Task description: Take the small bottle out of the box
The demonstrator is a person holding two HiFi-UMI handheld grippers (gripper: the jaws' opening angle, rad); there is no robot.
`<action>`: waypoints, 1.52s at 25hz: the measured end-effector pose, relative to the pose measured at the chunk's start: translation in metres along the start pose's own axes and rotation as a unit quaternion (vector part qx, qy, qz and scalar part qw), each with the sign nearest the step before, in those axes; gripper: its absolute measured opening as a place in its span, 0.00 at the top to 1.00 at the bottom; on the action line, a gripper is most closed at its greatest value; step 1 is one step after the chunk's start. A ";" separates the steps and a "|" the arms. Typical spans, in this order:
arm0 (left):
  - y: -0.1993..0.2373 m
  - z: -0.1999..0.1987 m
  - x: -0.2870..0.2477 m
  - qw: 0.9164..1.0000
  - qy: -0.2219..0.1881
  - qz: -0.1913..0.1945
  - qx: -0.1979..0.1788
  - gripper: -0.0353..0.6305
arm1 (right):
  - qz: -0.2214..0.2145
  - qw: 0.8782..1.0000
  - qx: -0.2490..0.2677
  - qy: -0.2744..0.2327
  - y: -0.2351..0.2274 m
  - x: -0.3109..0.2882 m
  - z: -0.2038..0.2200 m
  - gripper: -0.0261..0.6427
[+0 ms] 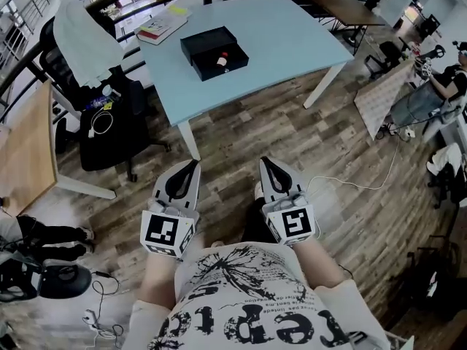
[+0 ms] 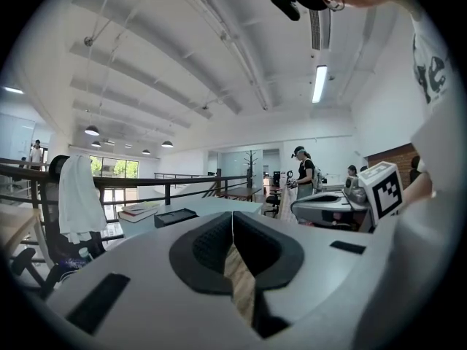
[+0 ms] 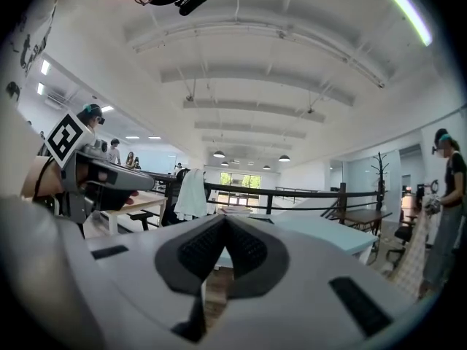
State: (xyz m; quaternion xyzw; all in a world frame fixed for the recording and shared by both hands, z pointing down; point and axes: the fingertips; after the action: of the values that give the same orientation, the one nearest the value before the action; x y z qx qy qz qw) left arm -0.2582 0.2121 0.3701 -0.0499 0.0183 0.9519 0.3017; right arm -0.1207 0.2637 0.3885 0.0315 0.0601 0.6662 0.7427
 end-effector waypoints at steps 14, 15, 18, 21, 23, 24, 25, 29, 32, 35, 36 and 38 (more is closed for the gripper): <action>0.023 -0.033 -0.250 0.993 0.011 -0.116 0.011 0.91 | -0.117 0.993 0.018 -0.016 -0.216 -0.165 0.000 0.94; 0.022 -0.034 -0.265 0.992 0.015 -0.122 0.008 0.91 | -0.124 0.992 0.018 -0.018 -0.229 -0.174 -0.002 0.94; 0.023 -0.035 -0.300 0.989 0.027 -0.142 0.005 0.91 | -0.146 0.989 0.016 -0.018 -0.257 -0.196 0.000 0.94; 0.034 -0.026 -0.323 0.984 0.044 -0.170 0.020 0.91 | -0.168 0.986 0.010 -0.009 -0.273 -0.217 0.009 0.94; 0.043 -0.017 -0.336 0.981 0.059 -0.183 0.029 0.91 | -0.177 0.984 0.003 0.001 -0.281 -0.232 0.020 0.94; 0.048 -0.012 -0.342 0.979 0.066 -0.188 0.033 0.91 | -0.180 0.984 0.000 0.008 -0.285 -0.239 0.027 0.94; 0.052 -0.007 -0.347 0.978 0.072 -0.192 0.036 0.91 | -0.182 0.983 -0.003 0.014 -0.288 -0.246 0.033 0.94; 0.076 0.014 -0.369 0.973 0.094 -0.205 0.052 0.91 | -0.197 0.980 -0.007 0.032 -0.295 -0.278 0.052 0.94; 0.101 0.026 -0.393 0.970 0.107 -0.210 0.061 0.91 | -0.207 0.977 -0.005 0.042 -0.300 -0.308 0.063 0.94; 0.128 0.038 -0.421 0.967 0.122 -0.212 0.070 0.91 | -0.212 0.976 -0.003 0.050 -0.308 -0.344 0.070 0.94; 0.136 0.042 -0.430 0.966 0.127 -0.212 0.074 0.91 | -0.214 0.975 -0.003 0.052 -0.310 -0.356 0.072 0.94; 0.154 0.051 -0.447 0.964 0.141 -0.209 0.082 0.91 | -0.218 0.974 -0.002 0.056 -0.313 -0.379 0.073 0.94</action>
State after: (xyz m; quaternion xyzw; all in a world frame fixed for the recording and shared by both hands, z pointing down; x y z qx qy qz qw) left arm 0.0129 -0.1663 0.4687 -0.1611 0.1279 0.8463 0.4914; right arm 0.1581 -0.1449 0.4392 -0.0214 0.1054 0.4891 0.8656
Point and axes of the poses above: the fingertips, and each gripper's own axes: x backward along the fingers, y to its left, z out of its underside, and after that the axes turned 1 degree about -y, right-handed
